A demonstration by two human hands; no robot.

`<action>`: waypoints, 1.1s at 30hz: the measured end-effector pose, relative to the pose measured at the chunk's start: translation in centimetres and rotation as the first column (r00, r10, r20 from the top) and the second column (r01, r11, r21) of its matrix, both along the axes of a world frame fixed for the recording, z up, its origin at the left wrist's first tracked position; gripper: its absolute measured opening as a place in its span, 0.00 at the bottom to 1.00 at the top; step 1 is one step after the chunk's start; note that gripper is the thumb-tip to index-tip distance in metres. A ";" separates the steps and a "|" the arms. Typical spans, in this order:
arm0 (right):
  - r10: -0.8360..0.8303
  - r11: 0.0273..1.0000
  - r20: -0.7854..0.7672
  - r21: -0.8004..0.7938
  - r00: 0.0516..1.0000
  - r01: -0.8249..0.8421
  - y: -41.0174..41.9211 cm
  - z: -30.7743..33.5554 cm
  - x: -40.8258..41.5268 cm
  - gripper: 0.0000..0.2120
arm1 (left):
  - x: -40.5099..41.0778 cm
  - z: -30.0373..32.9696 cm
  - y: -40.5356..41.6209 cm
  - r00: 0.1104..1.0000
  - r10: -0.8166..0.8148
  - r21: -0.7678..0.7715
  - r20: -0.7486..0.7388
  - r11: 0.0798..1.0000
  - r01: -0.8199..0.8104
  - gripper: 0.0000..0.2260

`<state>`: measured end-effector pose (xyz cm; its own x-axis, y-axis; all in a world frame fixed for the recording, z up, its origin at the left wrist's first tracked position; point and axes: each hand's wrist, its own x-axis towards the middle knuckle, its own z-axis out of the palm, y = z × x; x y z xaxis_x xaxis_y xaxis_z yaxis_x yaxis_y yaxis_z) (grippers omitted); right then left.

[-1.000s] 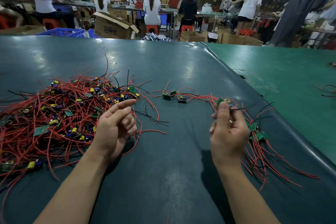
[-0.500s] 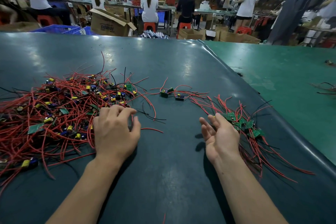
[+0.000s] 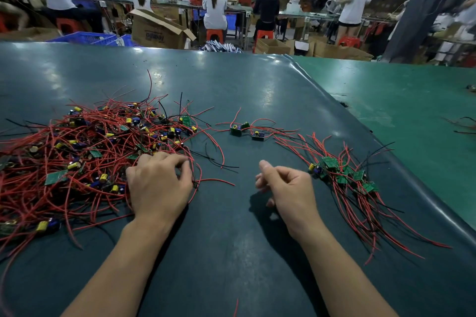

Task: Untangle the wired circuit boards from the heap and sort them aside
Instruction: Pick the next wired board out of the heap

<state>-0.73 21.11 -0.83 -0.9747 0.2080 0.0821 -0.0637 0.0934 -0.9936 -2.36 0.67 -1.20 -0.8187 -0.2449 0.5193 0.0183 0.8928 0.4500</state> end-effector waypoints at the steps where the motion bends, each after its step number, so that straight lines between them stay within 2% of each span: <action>1: 0.006 0.998 -0.007 0.065 1.000 -0.006 -0.1 -0.1 0.1 0.18 | 0.1 0.1 0.0 0.995 -0.027 0.060 -0.092 0.998 0.033 0.08; 2: 0.015 0.994 -0.014 0.105 1.000 -0.013 -0.1 -0.2 0.1 0.17 | 0.1 0.2 0.1 0.978 -0.057 0.103 -0.200 0.992 0.078 0.09; 4: 0.062 0.994 -0.020 0.093 0.998 -0.059 -0.3 -0.3 0.1 0.11 | 0.4 0.4 0.6 0.919 -0.142 0.088 -0.368 0.979 0.186 0.11; 6: 0.140 0.989 -0.016 0.054 0.990 -0.139 -0.5 -0.4 0.2 0.03 | 0.9 0.2 1.8 0.894 -0.238 0.021 -0.381 0.964 0.266 0.12; 8: 0.193 0.976 0.003 0.104 0.981 -0.193 -0.7 -0.6 0.2 0.03 | 0.9 -0.2 2.4 0.944 -0.212 -0.028 -0.253 0.977 0.212 0.14; 10: 0.216 0.964 0.022 0.154 0.976 -0.217 -0.7 -0.8 0.2 0.06 | 0.4 -0.6 2.0 0.999 -0.045 -0.086 -0.027 0.995 0.043 0.17; 12: 0.219 0.963 0.014 0.158 0.976 -0.219 -0.6 -1.0 0.1 0.07 | -0.1 -0.5 0.9 0.970 0.118 -0.159 0.213 0.984 -0.085 0.20; 14: 0.213 0.968 -0.010 0.139 0.977 -0.209 -0.7 -1.1 0.0 0.08 | -0.4 -0.7 0.0 0.938 0.178 -0.217 0.298 0.969 -0.115 0.20; 17: 0.207 0.977 -0.031 0.064 0.978 -0.205 -0.7 -1.1 -0.1 0.05 | -0.4 -0.6 -0.1 0.958 0.145 -0.213 0.249 0.973 -0.092 0.13; 20: 0.202 0.978 -0.033 0.054 0.979 -0.200 -0.7 -1.2 -0.2 0.06 | -0.2 -0.4 0.2 0.960 0.187 -0.193 0.207 0.970 -0.147 0.11; 25: 0.195 0.979 -0.033 0.068 0.980 -0.192 -0.7 -1.3 -0.2 0.06 | 0.2 0.4 0.8 0.970 0.224 0.012 -0.094 0.974 -0.224 0.07; 27: 0.187 0.980 -0.042 0.082 0.981 -0.183 -0.6 -1.3 -0.2 0.08 | 0.6 0.7 1.1 0.959 0.177 0.113 -0.223 0.981 -0.154 0.07; 29: 0.169 0.984 -0.052 0.073 0.984 -0.165 -0.6 -1.3 -0.2 0.12 | 1.1 1.0 1.4 0.934 0.044 0.162 -0.355 0.987 0.015 0.07; 31: 0.180 0.979 -0.066 0.106 0.982 -0.172 -0.7 -1.2 -0.2 0.17 | 1.7 1.1 2.1 0.860 -0.216 0.055 -0.463 0.961 0.271 0.06; 33: 0.224 0.956 -0.092 0.215 0.970 -0.200 -0.7 -1.2 -0.2 0.22 | 2.3 0.9 3.1 0.728 -0.506 -0.046 -0.462 0.834 0.550 0.06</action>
